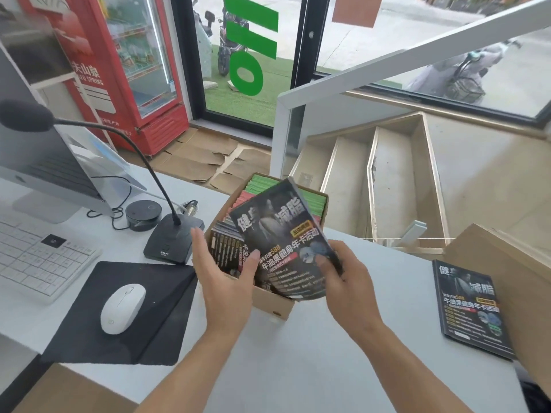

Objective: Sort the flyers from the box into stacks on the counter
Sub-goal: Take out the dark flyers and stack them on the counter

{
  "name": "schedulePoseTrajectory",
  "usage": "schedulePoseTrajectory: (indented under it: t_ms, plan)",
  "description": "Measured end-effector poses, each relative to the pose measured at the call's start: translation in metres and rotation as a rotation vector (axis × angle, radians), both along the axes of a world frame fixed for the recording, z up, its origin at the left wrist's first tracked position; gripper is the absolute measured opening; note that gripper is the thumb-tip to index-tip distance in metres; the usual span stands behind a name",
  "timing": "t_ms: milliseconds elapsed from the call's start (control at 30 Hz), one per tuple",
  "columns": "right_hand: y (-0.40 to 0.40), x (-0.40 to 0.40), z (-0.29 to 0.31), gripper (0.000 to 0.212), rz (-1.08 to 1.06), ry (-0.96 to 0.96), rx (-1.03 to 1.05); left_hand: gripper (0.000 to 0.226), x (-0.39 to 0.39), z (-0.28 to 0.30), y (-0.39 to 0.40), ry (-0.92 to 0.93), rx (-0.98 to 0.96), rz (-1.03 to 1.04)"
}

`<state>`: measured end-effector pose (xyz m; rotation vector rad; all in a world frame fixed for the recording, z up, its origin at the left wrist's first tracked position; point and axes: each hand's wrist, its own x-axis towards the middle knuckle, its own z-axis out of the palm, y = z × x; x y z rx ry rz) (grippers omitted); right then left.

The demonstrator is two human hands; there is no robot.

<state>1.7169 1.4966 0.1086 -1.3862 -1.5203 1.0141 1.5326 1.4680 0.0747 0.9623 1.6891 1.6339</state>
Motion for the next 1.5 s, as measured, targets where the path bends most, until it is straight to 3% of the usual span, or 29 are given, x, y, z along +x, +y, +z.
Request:
schedulePoseTrajectory:
  t_ms: [100,200,333,500,633,933,1067,1233,1400,1500]
  plan:
    - [-0.015,0.035,0.009,0.015,-0.068,0.322,-0.181,0.091,0.027,0.022,0.011,-0.269,-0.079,-0.259]
    - [-0.031,0.064,0.001,0.018,-0.083,0.418,-0.266,0.035,0.066,0.029,0.016,-0.523,-0.255,-0.476]
    - [-0.045,0.107,-0.012,0.017,-0.118,0.350,-0.235,0.010,0.112,0.015,0.011,-0.298,-0.322,-0.559]
    - [-0.051,0.145,-0.022,0.033,-0.295,0.433,-0.147,0.013,0.156,-0.009,0.005,-0.189,-0.326,-0.811]
    - [-0.062,0.157,-0.045,0.023,-0.351,0.387,-0.170,0.020,0.170,-0.027,0.002,-0.092,-0.380,-0.935]
    - [-0.065,0.162,-0.062,0.034,-0.374,0.395,-0.132,0.020,0.186,-0.028,-0.008,-0.067,-0.240,-0.829]
    - [-0.064,0.165,-0.069,0.034,-0.368,0.388,-0.157,0.020,0.187,-0.035,-0.007,-0.066,-0.254,-0.812]
    - [-0.067,0.171,-0.087,0.041,-0.336,0.244,-0.244,0.024,0.191,-0.036,-0.007,-0.119,-0.295,-0.777]
    - [-0.051,0.190,-0.080,0.048,-0.365,0.278,-0.323,0.026,0.216,-0.030,0.020,-0.138,-0.410,-0.734]
    - [-0.025,0.219,-0.063,0.035,-0.462,0.287,-0.380,0.022,0.253,-0.015,0.052,-0.090,-0.433,-0.787]
